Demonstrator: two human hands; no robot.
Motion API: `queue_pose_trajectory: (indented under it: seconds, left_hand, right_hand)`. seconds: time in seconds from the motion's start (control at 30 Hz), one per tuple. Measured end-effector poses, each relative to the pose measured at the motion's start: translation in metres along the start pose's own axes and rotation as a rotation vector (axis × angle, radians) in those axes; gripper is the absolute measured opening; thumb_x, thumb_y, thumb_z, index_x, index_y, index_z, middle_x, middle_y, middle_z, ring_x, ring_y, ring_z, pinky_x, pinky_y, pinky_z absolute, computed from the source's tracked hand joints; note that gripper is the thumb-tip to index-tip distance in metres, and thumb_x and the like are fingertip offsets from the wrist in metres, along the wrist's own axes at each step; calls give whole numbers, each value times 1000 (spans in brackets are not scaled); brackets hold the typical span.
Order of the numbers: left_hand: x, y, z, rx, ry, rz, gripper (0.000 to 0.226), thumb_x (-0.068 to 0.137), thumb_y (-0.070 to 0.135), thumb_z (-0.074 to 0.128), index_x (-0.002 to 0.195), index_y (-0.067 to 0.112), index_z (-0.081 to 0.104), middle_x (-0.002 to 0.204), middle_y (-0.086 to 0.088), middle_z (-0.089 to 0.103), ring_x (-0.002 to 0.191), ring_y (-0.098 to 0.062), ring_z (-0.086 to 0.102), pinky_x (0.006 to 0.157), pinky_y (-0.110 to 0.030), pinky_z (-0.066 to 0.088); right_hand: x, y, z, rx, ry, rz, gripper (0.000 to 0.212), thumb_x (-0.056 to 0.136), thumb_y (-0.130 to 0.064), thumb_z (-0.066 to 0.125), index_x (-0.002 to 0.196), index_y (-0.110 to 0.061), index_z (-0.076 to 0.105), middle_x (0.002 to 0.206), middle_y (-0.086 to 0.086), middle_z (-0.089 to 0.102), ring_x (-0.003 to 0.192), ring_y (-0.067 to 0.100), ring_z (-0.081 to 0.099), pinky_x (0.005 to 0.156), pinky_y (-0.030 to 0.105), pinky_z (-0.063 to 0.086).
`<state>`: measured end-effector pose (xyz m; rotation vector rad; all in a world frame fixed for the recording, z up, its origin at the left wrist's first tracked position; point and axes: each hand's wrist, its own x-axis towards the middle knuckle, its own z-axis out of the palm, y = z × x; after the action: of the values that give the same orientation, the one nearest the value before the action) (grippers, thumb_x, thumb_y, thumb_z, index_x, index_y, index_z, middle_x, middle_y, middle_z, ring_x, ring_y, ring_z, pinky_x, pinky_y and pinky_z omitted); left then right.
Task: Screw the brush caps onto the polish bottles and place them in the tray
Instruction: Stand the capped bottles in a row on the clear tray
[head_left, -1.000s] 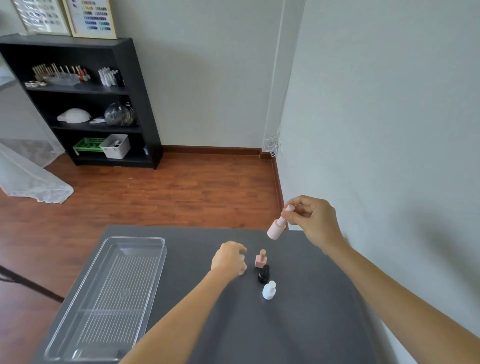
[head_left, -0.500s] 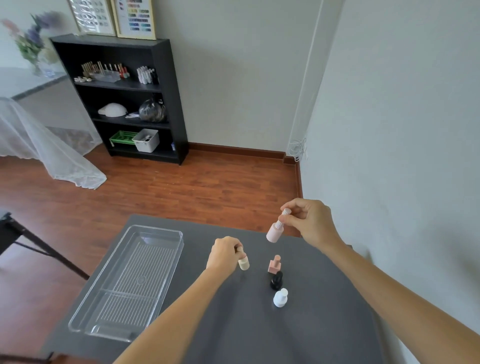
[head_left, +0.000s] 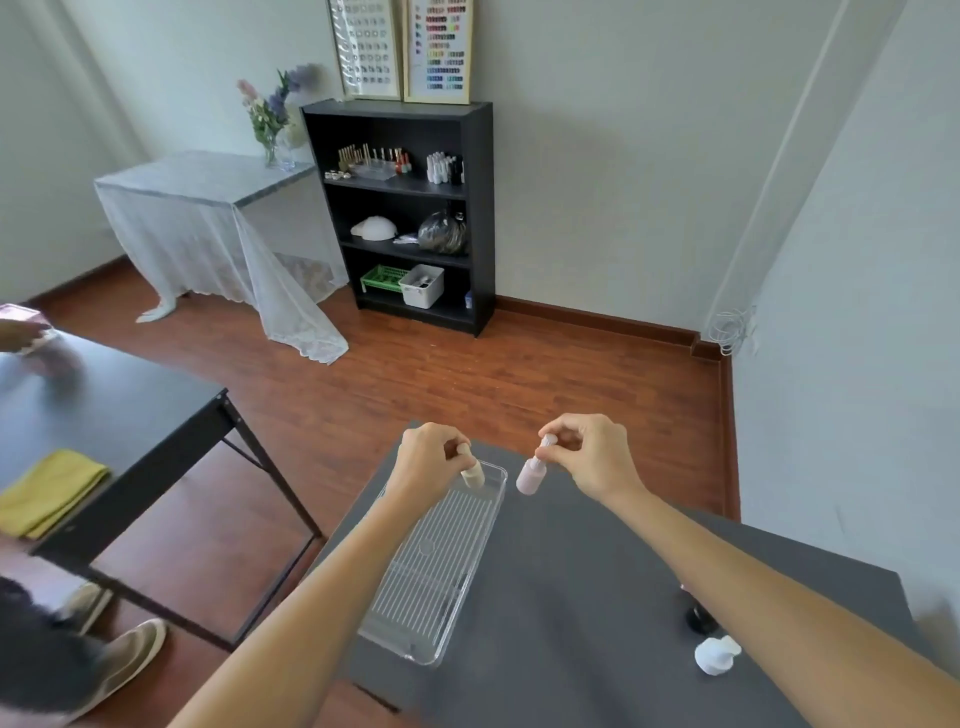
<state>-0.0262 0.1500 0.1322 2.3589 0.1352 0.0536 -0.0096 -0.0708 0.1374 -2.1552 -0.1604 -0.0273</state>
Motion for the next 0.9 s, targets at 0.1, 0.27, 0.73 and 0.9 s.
queue_pose_trajectory:
  seconds: [0.1,0.27,0.73,0.9]
  left_hand:
    - [16,-26,-13,11,-24,-18,7,82,8,71,87,7,77,83,-6,73,81,-23,68,75,-35,56]
    - [43,-57,-8,6,-118,-17,10,82,9,71,89,8,78,86,-6,74,80,-21,68,68,-28,52]
    - [84,-90,51,18,-373,4,8,79,2,69,80,8,74,81,-6,71,72,-25,64,62,-28,50]
    - [93,-91,62,32,-382,31,11,82,5,70,88,10,77,86,-6,73,81,-24,69,68,-27,51]
  right_hand:
    - [11,-6,39,-4,-11,24,14,73,-9,82,84,-11,75,75,3,76,70,15,68,68,11,48]
    - [23,-1,92,-12,-31,115,12,74,-2,78,84,-9,74,76,10,76,78,27,71,76,26,54]
    - [36,33,148,-139,75,316,15,80,5,63,83,-7,71,73,10,72,60,10,54,62,25,44]
    - [40,40,150,-158,23,375,15,84,-3,61,92,-12,71,85,7,71,71,11,53,71,26,46]
